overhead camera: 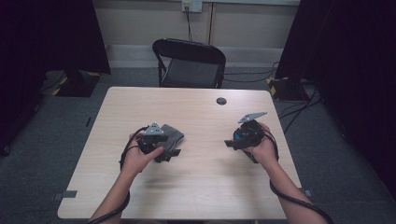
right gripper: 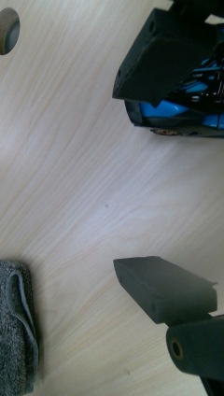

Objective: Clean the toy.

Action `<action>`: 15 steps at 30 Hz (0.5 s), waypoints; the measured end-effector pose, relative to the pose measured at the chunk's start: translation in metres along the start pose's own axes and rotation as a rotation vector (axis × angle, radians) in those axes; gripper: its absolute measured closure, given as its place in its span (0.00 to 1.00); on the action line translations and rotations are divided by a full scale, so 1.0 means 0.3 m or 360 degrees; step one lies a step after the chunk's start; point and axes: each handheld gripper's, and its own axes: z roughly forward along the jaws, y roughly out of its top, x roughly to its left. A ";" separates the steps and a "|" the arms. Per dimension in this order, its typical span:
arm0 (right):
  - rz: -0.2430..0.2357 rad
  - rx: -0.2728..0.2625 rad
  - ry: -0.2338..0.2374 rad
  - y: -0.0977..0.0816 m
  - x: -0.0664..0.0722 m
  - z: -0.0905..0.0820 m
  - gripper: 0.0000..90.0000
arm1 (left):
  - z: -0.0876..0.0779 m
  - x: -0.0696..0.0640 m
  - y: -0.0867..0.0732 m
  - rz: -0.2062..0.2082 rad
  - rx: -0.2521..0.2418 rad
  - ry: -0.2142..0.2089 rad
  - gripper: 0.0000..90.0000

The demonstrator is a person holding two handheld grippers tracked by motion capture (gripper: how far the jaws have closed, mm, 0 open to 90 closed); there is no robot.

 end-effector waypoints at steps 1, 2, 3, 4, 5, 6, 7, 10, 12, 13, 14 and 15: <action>-0.0004 -0.0004 0.0003 0.000 0.006 0.001 0.17 | 0.001 -0.005 0.001 -0.0001 -0.0001 -0.0005 0.20; -0.0005 -0.0009 0.0008 0.000 0.012 0.002 0.17 | 0.003 -0.011 0.001 0.0005 0.0001 -0.0007 0.20; -0.0013 -0.0014 0.0017 0.001 0.019 0.003 0.17 | 0.004 -0.014 0.002 0.0016 0.0009 -0.0013 0.20; -0.0016 -0.0017 0.0024 0.002 0.023 0.004 0.17 | 0.005 -0.020 0.002 0.0023 0.0021 -0.0009 0.20; -0.0023 -0.0016 0.0031 0.004 0.030 0.005 0.17 | 0.007 -0.024 0.002 0.0034 0.0025 -0.0006 0.20; -0.0028 -0.0015 0.0031 0.006 0.034 0.006 0.17 | 0.009 -0.030 0.003 0.0055 0.0033 -0.0009 0.21; -0.0033 -0.0018 0.0040 0.007 0.039 0.006 0.17 | 0.011 -0.035 0.002 0.0059 0.0033 -0.0023 0.21; -0.0049 -0.0023 0.0049 0.010 0.055 0.008 0.17 | 0.019 -0.050 0.000 0.0070 0.0044 -0.0042 0.21; -0.0050 -0.0026 0.0069 0.010 0.065 0.011 0.17 | 0.027 -0.057 -0.003 0.0074 0.0043 -0.0061 0.21; -0.0060 -0.0023 0.0071 0.008 0.071 0.014 0.17 | 0.029 -0.060 -0.004 0.0076 0.0048 -0.0062 0.21; -0.0065 -0.0022 0.0078 0.007 0.076 0.017 0.16 | 0.032 -0.062 -0.005 0.0080 0.0054 -0.0071 0.21; -0.0065 -0.0017 0.0082 0.005 0.080 0.019 0.17 | 0.034 -0.064 -0.005 0.0086 0.0054 -0.0078 0.21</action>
